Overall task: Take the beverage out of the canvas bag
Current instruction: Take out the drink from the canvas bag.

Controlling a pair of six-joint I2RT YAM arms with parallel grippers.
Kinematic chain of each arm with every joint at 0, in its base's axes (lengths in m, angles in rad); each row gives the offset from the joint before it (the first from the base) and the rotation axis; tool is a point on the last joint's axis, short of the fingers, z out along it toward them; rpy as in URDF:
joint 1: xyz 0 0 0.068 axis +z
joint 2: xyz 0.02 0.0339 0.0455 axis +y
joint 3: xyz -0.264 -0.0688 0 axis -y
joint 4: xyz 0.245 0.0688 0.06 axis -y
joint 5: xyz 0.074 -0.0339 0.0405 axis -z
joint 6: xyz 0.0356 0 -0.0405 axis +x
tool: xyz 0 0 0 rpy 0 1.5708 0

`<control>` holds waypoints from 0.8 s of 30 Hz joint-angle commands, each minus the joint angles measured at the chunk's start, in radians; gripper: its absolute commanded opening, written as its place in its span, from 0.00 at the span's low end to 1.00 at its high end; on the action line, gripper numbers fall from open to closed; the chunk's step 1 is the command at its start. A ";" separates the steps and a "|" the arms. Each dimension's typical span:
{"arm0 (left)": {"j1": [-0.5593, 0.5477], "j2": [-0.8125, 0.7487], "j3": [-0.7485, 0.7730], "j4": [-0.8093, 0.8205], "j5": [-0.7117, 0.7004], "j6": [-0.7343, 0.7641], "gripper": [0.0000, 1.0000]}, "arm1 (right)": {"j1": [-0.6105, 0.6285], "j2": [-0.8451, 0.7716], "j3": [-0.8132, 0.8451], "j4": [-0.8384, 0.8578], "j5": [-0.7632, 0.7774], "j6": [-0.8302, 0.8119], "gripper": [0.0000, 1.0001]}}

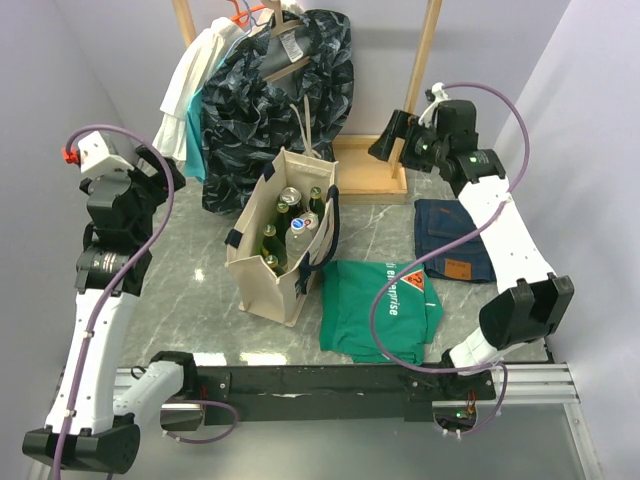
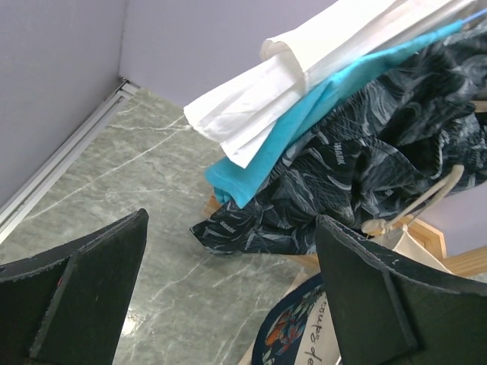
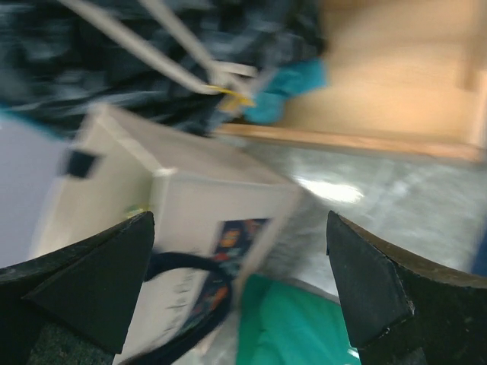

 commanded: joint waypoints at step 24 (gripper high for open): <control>-0.001 0.058 0.025 -0.064 0.198 0.032 0.96 | 0.182 -0.113 0.094 0.020 0.250 -0.150 1.00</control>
